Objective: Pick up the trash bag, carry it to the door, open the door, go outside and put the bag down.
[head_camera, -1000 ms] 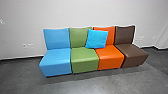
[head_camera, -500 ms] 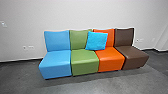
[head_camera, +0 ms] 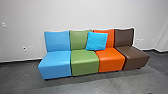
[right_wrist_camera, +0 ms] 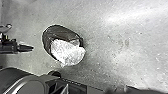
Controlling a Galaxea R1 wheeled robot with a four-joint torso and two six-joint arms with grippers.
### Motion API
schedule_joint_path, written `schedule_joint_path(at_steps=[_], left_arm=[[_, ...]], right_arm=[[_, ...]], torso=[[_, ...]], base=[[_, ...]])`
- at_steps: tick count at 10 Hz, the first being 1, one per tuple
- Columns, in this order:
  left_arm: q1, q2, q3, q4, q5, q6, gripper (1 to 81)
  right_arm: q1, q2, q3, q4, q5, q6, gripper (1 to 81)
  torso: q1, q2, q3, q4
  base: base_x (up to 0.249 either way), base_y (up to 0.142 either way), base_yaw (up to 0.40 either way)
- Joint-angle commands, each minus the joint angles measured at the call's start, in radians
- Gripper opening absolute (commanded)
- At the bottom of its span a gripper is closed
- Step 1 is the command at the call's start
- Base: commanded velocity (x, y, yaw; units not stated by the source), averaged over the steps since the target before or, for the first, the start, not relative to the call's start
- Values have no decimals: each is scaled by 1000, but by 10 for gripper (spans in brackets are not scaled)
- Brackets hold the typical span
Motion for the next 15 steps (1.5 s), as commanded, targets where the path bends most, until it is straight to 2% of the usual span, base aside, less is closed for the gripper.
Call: schedule_joint_path(at_steps=[1, 3, 5, 6, 7, 9, 10, 11, 12, 14, 15], left_arm=[[-107, -24, 2, -18, 69, -1, 811], [-133, -29, 2, -55, 85, -1, 811], [-186, -36, 2, -150, 100, -1, 811], [-226, -38, 5, -179, 114, -1, 811], [-263, -32, 4, -202, 154, -1, 811], [-324, -24, 5, -227, 169, -1, 811], [-338, -27, 7, -244, 172, -1, 811], [-329, -20, 2, -247, 172, 1, 811], [-312, -13, -9, -247, 160, 4, 811], [-291, 34, -79, -242, 71, 1, 811], [-288, 68, -131, -239, 65, 1, 811]], right_arm=[[131, -44, 12, 53, -99, 19, 811], [143, -46, 13, 54, -99, 21, 811], [151, -46, 13, 54, -100, 22, 811], [151, -43, 10, 54, -105, 22, 811], [153, -41, 9, 54, -107, 22, 811], [151, -38, 9, 51, -107, 21, 811], [151, -31, 1, 51, -107, 21, 811], [151, -22, -10, 53, -108, 22, 811], [151, -14, -24, 53, -117, 22, 811], [151, -1, -42, 57, -146, 22, 811], [151, -1, -41, 57, -146, 22, 811]], torso=[[62, -96, -91, 0], [104, -163, -155, 0], [149, -235, -223, 0], [171, -269, -255, 0], [196, -308, -293, 0], [239, -376, -358, 0], [196, -311, -391, 0], [219, -346, -425, 0], [230, -367, -357, 0], [238, -381, -373, 0], [239, -381, -374, 0]], base=[[0, 0, 0], [0, 0, 0], [0, 0, 0], [0, 0, 0], [0, 0, 0], [0, 0, 0], [0, 0, 0], [0, 0, 0], [0, 0, 0], [0, 0, 0], [0, 0, 0]])
